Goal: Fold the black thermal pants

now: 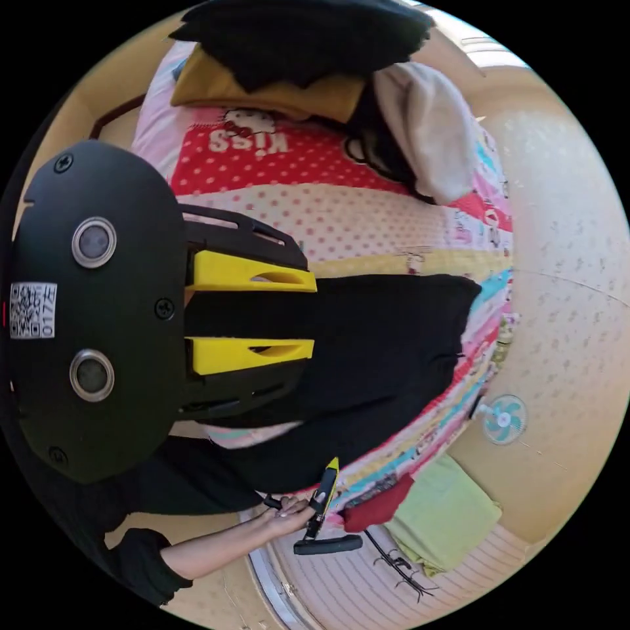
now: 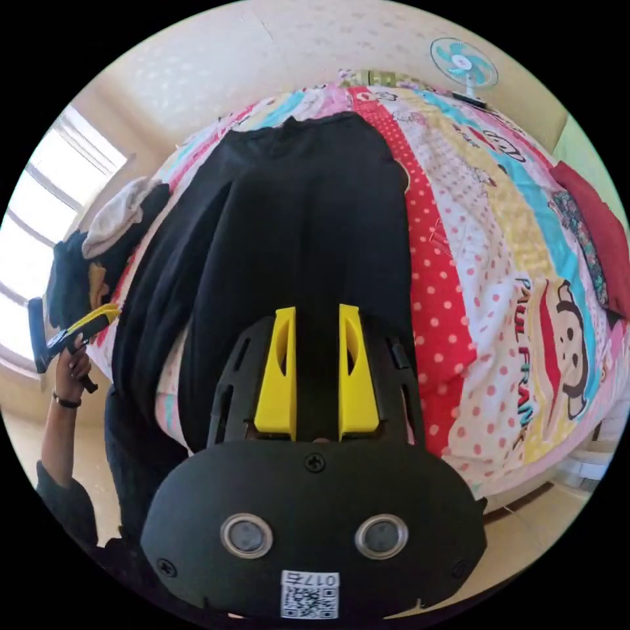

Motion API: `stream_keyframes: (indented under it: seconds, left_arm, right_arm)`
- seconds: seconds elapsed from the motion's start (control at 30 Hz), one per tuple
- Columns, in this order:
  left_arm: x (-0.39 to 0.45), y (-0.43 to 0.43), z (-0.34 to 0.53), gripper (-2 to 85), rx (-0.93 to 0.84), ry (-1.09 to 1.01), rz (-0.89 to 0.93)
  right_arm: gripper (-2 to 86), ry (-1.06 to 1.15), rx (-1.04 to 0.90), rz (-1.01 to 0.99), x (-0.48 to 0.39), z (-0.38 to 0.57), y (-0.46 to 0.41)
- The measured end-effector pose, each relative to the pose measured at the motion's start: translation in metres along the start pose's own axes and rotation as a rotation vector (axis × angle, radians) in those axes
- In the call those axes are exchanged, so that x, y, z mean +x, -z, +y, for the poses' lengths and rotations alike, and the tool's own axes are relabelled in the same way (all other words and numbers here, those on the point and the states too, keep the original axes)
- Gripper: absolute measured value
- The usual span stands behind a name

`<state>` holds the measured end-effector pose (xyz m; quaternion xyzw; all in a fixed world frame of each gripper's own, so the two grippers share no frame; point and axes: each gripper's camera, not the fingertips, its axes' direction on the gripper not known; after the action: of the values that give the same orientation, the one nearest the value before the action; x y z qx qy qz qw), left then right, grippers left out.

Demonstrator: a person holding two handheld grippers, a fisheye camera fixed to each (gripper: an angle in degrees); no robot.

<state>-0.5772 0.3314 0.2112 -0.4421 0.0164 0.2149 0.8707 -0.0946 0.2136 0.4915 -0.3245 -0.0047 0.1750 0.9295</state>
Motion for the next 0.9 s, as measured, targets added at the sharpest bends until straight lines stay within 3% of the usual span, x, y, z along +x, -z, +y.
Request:
stream_keyframes:
  seconds: [0.13,0.33,0.43,0.63,0.8,0.9]
  left_arm:
    - [-0.005,0.001,0.082,11.0,0.282,0.006,-0.025]
    - [-0.003,0.023,0.156,12.8,0.466,0.167,-0.144]
    - [-0.028,0.027,0.143,14.1,0.410,0.189,-0.060]
    - [-0.044,0.037,0.115,12.4,0.303,0.113,-0.115]
    - [-0.091,0.071,0.120,4.2,0.397,0.172,0.056]
    - [-0.104,0.091,0.123,3.6,0.456,0.237,-0.054]
  right_arm:
    - [6.8,-0.014,0.108,0.118,-0.013,0.051,0.019]
    - [4.2,-0.255,0.285,-0.140,0.031,0.112,0.043]
    - [3.6,-0.220,0.250,-0.159,0.039,0.110,0.043]
    - [5.4,-0.065,0.197,-0.044,0.022,0.111,0.045]
    - [6.3,0.033,0.203,0.070,0.010,0.118,0.042]
    - [6.3,0.030,0.229,0.048,0.016,0.125,0.043]
